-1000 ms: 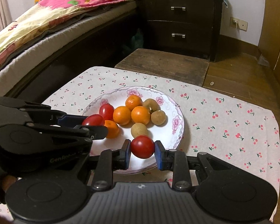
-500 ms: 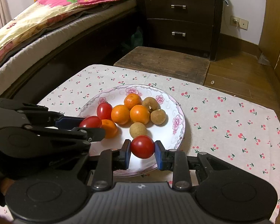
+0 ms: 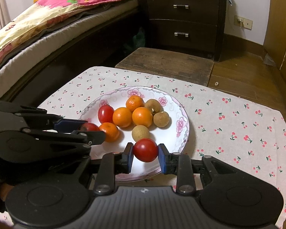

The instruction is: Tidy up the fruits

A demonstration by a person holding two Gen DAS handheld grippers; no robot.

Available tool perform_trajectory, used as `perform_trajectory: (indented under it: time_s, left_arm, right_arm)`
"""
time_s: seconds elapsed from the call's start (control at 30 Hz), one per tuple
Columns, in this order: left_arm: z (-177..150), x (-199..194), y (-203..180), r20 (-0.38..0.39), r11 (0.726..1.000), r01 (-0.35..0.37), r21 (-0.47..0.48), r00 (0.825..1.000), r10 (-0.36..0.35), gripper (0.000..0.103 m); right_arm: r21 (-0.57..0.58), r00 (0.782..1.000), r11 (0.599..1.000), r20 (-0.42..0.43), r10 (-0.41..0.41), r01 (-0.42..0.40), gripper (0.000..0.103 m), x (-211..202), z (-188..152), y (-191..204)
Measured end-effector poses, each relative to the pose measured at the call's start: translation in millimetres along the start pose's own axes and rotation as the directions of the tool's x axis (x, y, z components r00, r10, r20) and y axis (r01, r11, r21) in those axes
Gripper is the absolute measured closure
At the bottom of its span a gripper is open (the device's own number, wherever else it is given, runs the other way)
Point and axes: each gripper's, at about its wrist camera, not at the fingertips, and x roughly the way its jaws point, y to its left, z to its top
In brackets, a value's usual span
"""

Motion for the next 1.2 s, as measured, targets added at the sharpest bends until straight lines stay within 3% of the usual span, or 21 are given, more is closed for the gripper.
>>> perform_trajectory:
  time_s: [0.57, 1.2]
  left_arm:
    - [2.4, -7.6, 3.8, 0.026, 1.000, -0.006, -0.016, 1.000, 0.006, 0.061]
    - [-3.0, -28.2, 11.0, 0.062, 0.998, -0.037, -0.048, 0.997, 0.040, 0.039]
  right_arm:
    - [0.017, 1.000, 1.000, 0.013, -0.001, 0.001, 0.072, -3.1, 0.4, -2.1]
    - [0.034, 0.999, 0.999, 0.032, -0.006, 0.005, 0.068, -24.6, -6.1, 3.7]
